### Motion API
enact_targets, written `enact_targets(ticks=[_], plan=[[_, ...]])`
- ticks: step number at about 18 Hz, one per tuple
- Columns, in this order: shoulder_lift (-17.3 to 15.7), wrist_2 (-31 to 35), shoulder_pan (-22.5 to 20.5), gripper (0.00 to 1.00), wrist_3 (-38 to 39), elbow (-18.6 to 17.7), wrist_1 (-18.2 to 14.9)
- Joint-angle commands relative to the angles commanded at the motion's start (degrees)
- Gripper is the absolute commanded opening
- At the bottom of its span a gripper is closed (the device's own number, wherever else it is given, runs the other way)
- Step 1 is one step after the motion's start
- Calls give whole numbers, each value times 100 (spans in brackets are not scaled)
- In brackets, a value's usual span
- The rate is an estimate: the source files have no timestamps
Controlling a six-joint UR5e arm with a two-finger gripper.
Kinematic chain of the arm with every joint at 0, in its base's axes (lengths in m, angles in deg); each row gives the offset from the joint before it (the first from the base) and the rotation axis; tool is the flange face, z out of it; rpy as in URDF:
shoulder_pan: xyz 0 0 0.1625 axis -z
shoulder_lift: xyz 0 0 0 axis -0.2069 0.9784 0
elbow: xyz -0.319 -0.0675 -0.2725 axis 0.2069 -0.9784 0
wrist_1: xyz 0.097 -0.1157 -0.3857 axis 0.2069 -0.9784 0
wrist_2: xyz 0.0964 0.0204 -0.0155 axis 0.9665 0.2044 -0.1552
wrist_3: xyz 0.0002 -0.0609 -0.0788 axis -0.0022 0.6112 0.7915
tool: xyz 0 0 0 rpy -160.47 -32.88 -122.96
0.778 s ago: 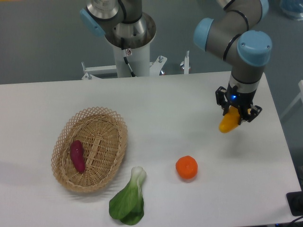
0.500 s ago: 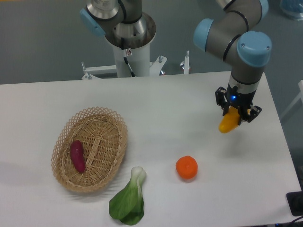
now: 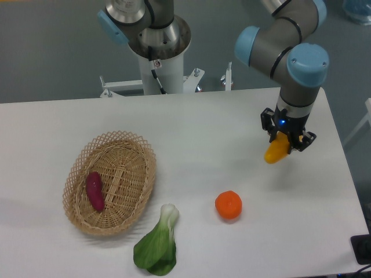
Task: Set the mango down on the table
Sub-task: 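Carry the yellow mango in the gripper toward the open table area, then lower the held mango onto the table beside the orange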
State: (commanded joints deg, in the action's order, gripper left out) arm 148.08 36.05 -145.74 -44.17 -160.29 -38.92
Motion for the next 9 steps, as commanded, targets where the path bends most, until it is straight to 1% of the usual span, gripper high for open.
enact_targets(ticks=[2,3,6,9], plan=[[0,-18,44,34,-9,-150,18],[-9,-9,131,34,-9,-220,18],[-184,0,211,34,-96,-580,36],[-281,0,413,33,-220,-800,36]])
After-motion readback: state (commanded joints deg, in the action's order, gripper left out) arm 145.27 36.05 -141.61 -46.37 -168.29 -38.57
